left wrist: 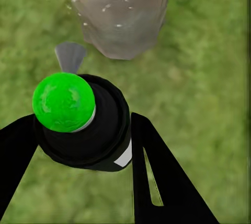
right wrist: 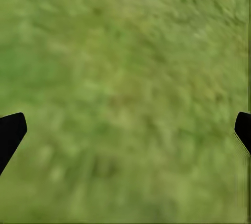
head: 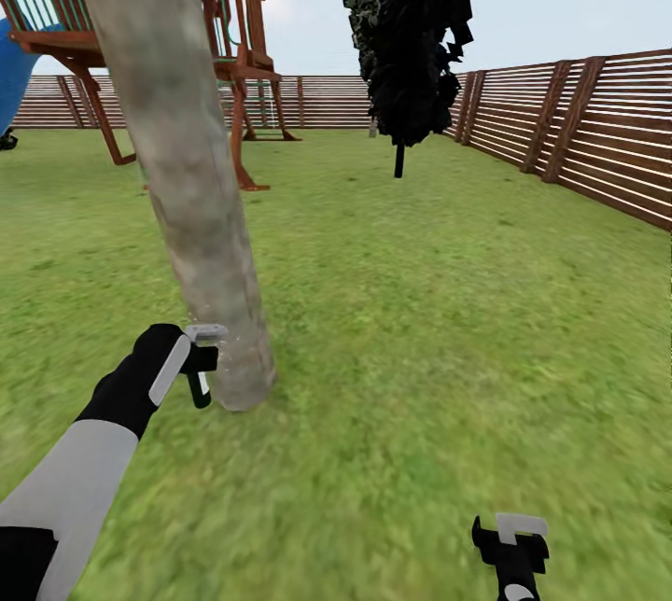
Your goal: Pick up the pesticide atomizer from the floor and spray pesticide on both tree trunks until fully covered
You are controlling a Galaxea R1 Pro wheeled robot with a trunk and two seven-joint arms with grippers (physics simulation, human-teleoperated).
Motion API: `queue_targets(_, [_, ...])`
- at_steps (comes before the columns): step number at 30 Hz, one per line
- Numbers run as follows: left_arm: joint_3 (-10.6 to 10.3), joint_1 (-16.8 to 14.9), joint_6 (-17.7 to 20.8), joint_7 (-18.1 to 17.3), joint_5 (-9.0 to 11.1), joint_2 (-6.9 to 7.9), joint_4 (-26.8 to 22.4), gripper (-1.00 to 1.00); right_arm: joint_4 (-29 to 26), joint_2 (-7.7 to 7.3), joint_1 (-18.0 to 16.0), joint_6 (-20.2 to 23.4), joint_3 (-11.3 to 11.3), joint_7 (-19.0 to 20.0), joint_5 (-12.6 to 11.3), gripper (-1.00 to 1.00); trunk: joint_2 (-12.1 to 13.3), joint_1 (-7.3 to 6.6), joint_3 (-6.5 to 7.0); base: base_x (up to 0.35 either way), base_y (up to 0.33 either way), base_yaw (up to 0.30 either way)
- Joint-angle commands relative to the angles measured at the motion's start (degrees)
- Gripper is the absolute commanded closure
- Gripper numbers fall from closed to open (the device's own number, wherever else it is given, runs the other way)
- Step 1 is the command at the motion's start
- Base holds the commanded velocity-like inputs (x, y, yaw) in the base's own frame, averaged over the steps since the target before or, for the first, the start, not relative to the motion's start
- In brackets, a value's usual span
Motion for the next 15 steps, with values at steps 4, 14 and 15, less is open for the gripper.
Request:
queue_targets(4, [0.0,0.0,0.2,0.6,0.6,0.1,-0.1,1.0,0.0,0.04,0.0,0.0,0.1,-0.4,0.4,-1.0,0.0,-0.01,-0.05,0.007,-0.275,0.115])
queue_targets(14, [0.1,-0.1,0.2,0.6,0.6,0.01,-0.1,1.0,0.0,0.04,0.0,0.0,0.2,-0.4,0.4,-1.0,0.0,-0.01,-0.05,0.077,-0.263,0.169])
queue_targets(15, [0.1,-0.1,0.2,0.6,0.6,0.01,-0.1,1.0,0.0,0.04,0.0,0.0,0.2,-0.4,0.4,-1.0,0.0,-0.01,-0.05,0.028,-0.272,0.003])
